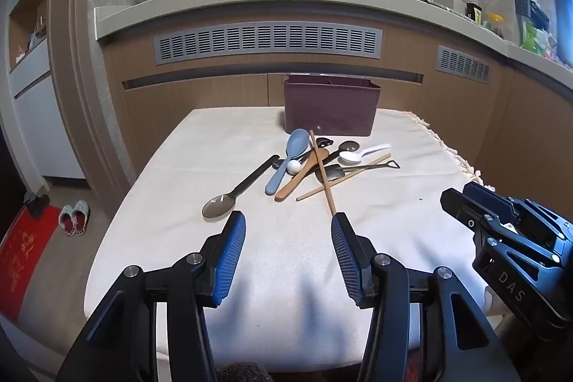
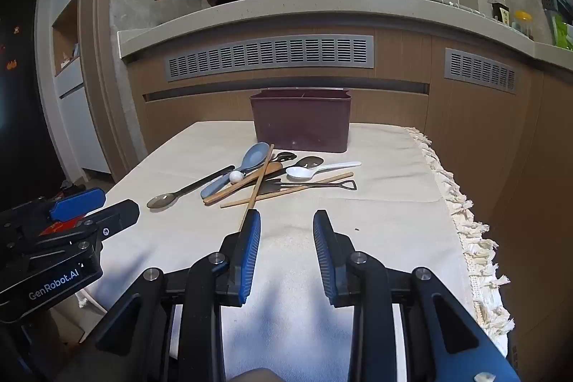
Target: Organize utensils
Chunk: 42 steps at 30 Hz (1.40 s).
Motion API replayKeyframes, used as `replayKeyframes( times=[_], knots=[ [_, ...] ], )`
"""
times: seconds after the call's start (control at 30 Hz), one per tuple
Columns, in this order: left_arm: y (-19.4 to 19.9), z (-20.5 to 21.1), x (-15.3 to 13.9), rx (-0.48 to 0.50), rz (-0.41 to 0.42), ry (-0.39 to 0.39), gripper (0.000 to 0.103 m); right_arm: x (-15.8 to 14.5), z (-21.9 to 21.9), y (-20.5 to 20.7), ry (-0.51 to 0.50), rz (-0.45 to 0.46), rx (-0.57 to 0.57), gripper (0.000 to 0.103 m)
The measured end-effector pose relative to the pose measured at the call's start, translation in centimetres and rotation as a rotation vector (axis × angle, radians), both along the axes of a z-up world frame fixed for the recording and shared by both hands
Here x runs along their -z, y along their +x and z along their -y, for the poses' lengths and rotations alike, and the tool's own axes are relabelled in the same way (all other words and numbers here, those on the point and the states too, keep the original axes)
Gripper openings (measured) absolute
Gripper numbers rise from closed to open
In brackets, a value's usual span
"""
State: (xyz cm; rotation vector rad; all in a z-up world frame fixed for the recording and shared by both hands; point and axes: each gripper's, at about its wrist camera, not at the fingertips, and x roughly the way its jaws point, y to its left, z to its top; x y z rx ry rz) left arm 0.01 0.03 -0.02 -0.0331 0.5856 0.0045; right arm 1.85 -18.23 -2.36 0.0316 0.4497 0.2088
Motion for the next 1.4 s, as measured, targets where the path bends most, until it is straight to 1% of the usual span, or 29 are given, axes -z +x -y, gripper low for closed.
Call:
replayKeyframes(
  times=[0.2, 0.23, 0.3, 0.4, 0.57, 1.4],
  knots=[
    [0.2, -0.6, 0.3, 0.001, -0.007, -0.007, 0.051, -0.4, -0.3, -0.4, 0.004, -0.003, -0.011, 0.029],
    [0.2, -0.7, 0.2, 0.002, -0.01, -0.007, 0.051, 0.1, 0.0, -0.3, 0.006, -0.007, -0.009, 0.029],
    [0.1, -0.9, 0.3, 0.001, -0.01, -0.004, 0.051, 0.2, -0.1, -0.6, 0.005, -0.006, -0.011, 0.029],
    [0.2, 0.2, 0.6, -0.005, -0.011, 0.009, 0.051, 0.1, -0.3, -0.2, 0.006, -0.021, -0.004, 0.029],
    [0.1, 0.2, 0.7, -0.007, -0.013, 0.008, 0.051, 0.6, -0.1, 0.4, 0.01, -0.038, -0.006, 0.029],
    [0.1, 0.1, 0.9, -0.011, -0.019, 0.003, 0.051, 0.8, 0.1, 0.4, 0.013, -0.042, -0.005, 0.029]
  ],
)
